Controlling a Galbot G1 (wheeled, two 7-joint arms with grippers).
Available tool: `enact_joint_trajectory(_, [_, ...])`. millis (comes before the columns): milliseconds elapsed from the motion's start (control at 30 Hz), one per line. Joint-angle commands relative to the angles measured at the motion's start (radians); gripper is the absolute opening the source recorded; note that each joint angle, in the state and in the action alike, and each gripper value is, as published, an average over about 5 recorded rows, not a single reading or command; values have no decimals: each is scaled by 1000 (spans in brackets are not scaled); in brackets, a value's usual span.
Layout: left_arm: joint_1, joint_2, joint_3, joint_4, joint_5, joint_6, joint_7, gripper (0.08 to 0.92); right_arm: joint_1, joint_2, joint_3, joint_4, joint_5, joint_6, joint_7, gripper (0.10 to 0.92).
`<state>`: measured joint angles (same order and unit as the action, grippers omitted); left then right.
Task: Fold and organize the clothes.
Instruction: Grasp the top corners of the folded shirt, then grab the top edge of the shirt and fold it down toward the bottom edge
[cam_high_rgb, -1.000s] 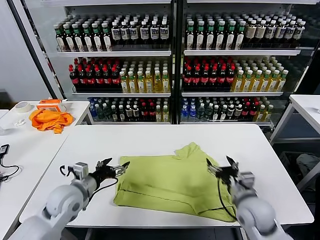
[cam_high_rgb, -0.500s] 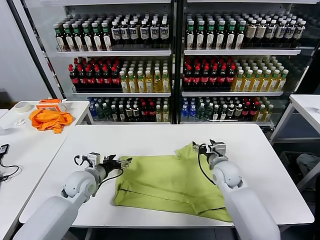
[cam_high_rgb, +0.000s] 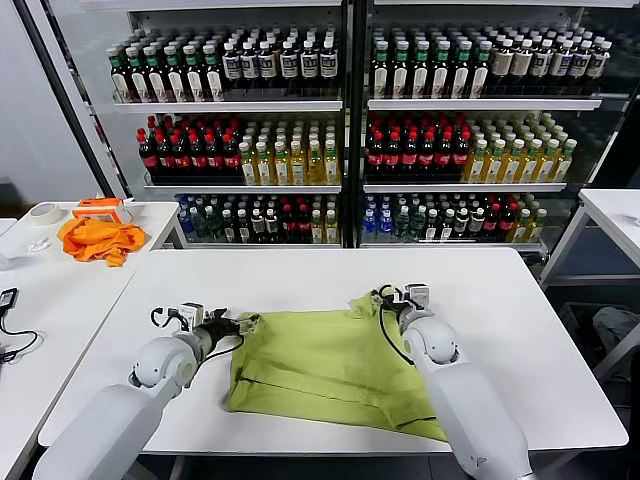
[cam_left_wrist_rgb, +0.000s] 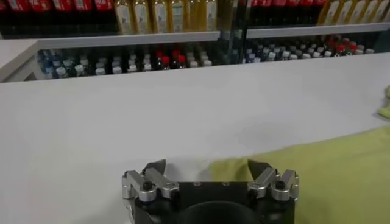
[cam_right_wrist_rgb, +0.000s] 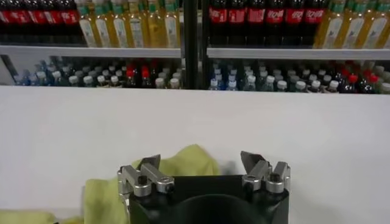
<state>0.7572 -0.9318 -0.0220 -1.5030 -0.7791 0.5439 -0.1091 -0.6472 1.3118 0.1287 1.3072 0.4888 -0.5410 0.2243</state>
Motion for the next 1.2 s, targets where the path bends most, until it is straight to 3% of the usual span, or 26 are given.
enact_joint_trajectory(33, [6, -1, 12, 11, 31, 7, 4, 803, 23, 14, -13, -38, 25, -17, 6, 741])
enact_joint_trajectory(533, [22, -5, 6, 0, 30, -11, 43, 386, 13, 15, -9, -36, 18, -2, -1, 308])
enact_joint_trajectory(733, [24, 52, -5, -60, -60, -93, 82, 212, -41, -55, 12, 172, 69, 22, -2, 144])
enact_joint_trajectory(900, [101, 136, -37, -180, -112, -127, 99, 94, -151, -176, 37, 418, 149, -30, 33, 106])
enact_joint_trajectory(1200, [327, 184, -153, -341, -104, -165, 94, 81, -495, -304, 127, 707, 126, -35, 54, 106])
